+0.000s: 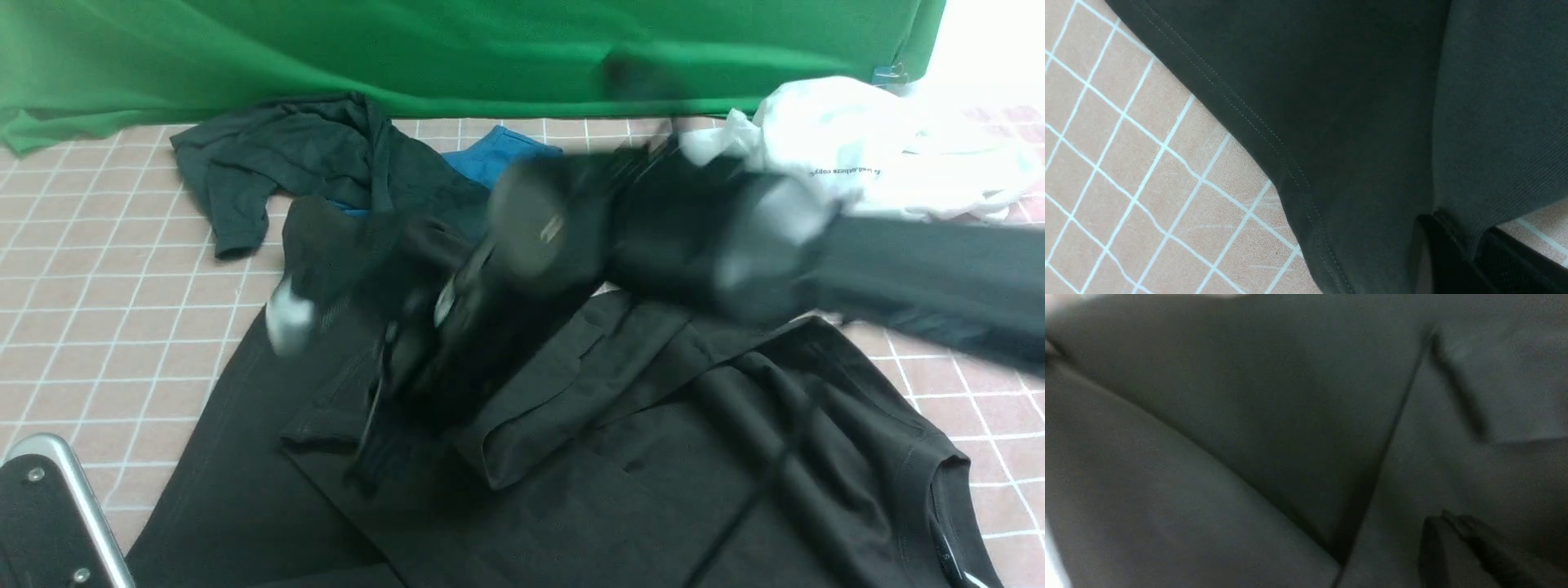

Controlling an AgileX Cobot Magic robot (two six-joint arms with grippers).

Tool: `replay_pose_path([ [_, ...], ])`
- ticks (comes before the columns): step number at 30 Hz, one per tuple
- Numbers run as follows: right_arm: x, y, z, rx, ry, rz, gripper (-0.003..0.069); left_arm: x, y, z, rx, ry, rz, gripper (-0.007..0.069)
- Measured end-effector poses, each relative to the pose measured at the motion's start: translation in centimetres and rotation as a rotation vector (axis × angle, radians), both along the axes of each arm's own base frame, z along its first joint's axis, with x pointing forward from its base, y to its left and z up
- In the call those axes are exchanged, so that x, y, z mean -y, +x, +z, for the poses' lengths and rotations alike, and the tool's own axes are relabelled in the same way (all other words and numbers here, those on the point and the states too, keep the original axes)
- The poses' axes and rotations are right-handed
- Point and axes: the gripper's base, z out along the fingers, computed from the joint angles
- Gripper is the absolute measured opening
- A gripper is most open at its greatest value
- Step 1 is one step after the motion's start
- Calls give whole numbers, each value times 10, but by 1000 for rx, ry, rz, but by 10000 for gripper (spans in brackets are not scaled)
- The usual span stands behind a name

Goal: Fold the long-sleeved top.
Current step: Use the right arm to drag and drop the cuff onto the cuffclosest to the right arm

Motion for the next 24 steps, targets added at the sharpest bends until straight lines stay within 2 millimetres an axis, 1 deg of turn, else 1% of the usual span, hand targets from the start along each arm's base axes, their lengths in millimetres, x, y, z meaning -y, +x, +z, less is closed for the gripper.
replay_pose_path([
  [1,-10,-1,-23,-18,-32,24,31,0,0,0,2,-1,1,36],
  [2,-13,0,-32,-25,-42,27,31,0,0,0,2,-1,1,36],
  [7,-20,5,-54,-28,-61,26,31,0,0,0,4,-1,1,36],
  [9,-22,7,-57,-17,-55,18,31,0,0,0,4,-1,1,36],
  [13,-25,11,-55,27,-22,-5,31,0,0,0,4,-1,1,36],
  [19,-29,22,-52,142,30,-34,31,0,0,0,4,-1,1,36],
  [24,-29,23,-58,140,-32,16,31,0,0,0,4,-1,1,36],
])
